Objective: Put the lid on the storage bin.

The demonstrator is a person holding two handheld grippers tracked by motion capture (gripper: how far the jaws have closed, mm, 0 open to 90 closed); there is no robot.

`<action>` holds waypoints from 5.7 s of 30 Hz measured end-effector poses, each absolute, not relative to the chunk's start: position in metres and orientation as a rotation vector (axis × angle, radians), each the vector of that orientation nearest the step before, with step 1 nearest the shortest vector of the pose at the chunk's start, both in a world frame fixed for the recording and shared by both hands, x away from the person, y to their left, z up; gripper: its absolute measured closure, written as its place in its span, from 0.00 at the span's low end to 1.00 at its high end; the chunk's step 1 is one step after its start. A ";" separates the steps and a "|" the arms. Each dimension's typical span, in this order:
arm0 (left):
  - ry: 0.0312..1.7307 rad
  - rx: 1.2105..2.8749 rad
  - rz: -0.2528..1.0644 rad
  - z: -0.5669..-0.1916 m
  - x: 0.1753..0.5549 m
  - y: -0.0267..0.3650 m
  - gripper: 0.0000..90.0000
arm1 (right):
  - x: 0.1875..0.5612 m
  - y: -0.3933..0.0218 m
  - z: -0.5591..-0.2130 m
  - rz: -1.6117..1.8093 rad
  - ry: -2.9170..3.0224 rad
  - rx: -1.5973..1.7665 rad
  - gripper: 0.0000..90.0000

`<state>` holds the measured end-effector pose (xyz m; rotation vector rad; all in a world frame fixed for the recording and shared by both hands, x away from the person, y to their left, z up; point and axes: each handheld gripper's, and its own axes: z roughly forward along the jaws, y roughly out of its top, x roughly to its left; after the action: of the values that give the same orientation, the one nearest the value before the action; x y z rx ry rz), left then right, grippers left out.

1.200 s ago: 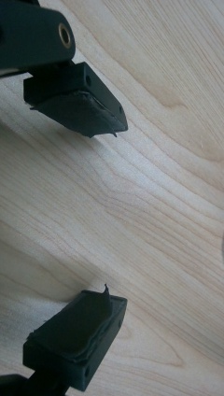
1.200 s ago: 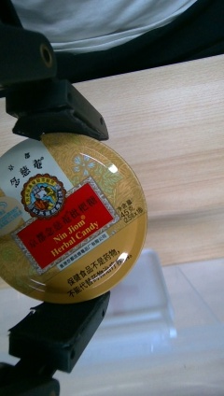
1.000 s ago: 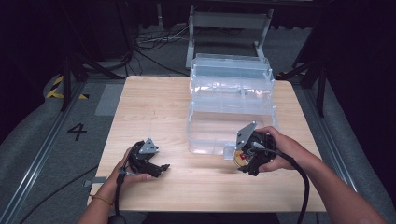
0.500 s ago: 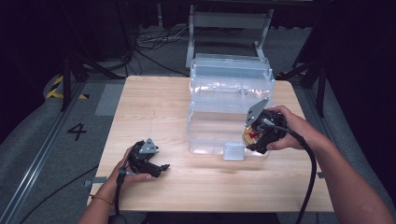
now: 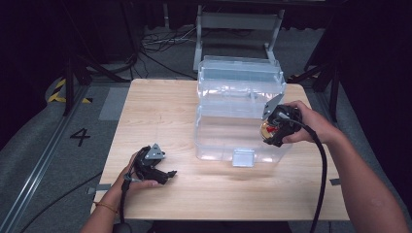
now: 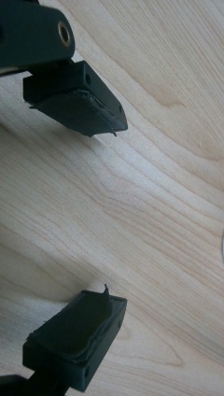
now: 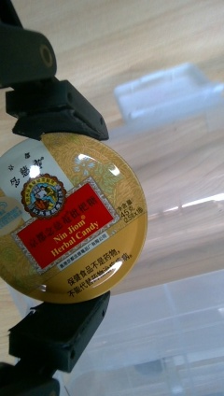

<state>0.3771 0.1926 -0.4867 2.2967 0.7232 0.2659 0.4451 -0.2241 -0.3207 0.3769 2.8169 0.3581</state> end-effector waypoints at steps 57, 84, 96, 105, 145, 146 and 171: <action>0.732 2.294 0.269 -0.487 0.377 0.192 0.16 | 0.469 -0.246 -0.379 0.341 2.850 0.455 0.21; 0.724 2.244 0.314 -0.456 0.369 0.171 0.22 | 0.439 -0.285 -0.338 0.846 2.638 0.560 0.27; 0.549 2.200 0.337 -0.399 0.368 0.137 0.24 | 0.454 -0.308 -0.313 1.026 2.407 0.663 0.35; 0.467 2.260 0.331 -0.383 0.383 0.104 0.23 | 0.488 -0.298 -0.294 1.019 2.363 0.700 0.35; 0.321 2.759 0.196 -0.405 0.426 0.028 0.85 | 0.567 -0.242 -0.301 0.798 2.624 0.594 0.85; 0.327 2.755 0.197 -0.405 0.426 0.029 0.85 | 0.568 -0.242 -0.300 0.795 2.629 0.599 0.86; 0.387 2.695 0.211 -0.407 0.422 0.030 0.83 | 0.556 -0.219 -0.293 0.513 2.642 0.397 0.93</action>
<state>0.4224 0.0304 -0.4069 2.6946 0.3871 0.2110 0.5564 -0.2185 -0.2928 0.3973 2.6421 0.5129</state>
